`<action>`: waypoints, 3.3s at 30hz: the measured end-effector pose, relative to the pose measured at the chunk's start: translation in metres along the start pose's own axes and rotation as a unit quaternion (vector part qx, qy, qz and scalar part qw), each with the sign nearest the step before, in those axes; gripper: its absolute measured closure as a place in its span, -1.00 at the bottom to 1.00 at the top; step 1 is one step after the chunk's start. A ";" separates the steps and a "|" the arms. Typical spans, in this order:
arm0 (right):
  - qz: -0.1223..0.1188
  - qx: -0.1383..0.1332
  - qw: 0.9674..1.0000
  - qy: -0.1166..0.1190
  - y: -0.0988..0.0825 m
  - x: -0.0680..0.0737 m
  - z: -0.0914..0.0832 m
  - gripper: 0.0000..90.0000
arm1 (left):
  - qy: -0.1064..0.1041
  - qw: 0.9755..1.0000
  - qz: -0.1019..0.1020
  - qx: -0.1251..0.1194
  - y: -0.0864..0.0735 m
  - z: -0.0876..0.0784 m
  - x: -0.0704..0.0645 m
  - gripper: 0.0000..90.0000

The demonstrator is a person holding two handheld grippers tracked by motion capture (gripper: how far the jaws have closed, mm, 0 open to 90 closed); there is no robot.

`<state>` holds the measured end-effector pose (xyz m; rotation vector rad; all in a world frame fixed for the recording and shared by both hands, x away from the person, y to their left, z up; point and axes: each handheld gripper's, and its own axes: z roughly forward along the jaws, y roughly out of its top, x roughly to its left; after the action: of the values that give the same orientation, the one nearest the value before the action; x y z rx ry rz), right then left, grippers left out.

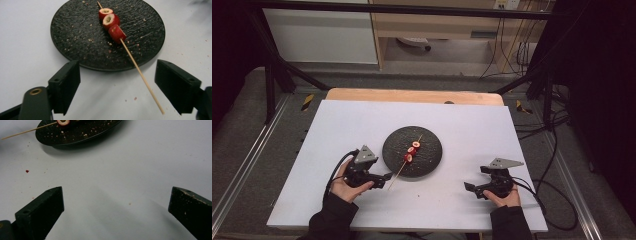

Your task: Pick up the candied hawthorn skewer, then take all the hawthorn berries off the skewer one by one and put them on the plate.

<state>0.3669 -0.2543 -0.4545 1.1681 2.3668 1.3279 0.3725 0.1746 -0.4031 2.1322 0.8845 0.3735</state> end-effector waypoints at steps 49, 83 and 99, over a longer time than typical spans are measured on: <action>0.005 0.000 1.000 0.007 0.000 0.000 0.000 -0.97 | 0.029 0.995 -0.024 0.091 0.028 0.061 -0.023 0.96; 0.011 -0.013 1.000 0.024 0.006 0.010 0.007 -0.98 | -0.019 0.999 -0.027 -0.039 -0.012 0.000 -0.013 0.96; 0.018 -0.030 0.999 0.035 0.022 0.031 0.016 -0.98 | -0.031 0.998 -0.009 -0.058 -0.024 -0.010 -0.022 0.96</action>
<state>0.3664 -0.2157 -0.4402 1.1710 2.3471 1.4630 0.3404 0.1760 -0.4139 2.0166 0.8258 0.3393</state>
